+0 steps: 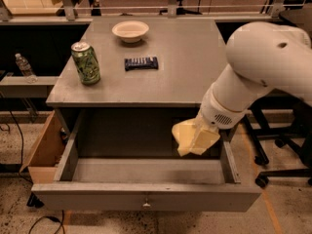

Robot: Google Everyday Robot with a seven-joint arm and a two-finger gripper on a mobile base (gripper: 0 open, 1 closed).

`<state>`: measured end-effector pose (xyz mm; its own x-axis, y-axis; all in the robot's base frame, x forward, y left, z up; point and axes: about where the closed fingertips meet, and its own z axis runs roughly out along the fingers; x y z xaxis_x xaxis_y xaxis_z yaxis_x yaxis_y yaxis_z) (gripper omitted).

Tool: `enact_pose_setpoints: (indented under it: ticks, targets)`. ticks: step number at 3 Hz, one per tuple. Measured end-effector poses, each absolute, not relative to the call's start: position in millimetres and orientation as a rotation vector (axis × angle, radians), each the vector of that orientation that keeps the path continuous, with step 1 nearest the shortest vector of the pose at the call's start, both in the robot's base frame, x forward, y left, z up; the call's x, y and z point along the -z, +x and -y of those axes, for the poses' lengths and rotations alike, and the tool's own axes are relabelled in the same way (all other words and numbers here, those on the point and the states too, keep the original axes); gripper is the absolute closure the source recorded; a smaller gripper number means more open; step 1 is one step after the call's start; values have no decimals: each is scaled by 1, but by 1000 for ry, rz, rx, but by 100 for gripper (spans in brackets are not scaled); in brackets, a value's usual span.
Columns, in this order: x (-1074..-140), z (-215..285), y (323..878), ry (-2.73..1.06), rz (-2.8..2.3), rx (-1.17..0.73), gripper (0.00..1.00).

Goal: Place sponge into top drawer

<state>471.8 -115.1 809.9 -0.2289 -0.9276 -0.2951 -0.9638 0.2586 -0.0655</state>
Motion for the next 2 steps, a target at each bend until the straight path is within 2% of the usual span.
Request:
enact_pose_setpoints:
  ticks: [1, 2]
  targets:
    - [-785, 104, 484, -1686, -2309, -170, 100]
    - [-786, 104, 485, -1675, -2312, -168, 83]
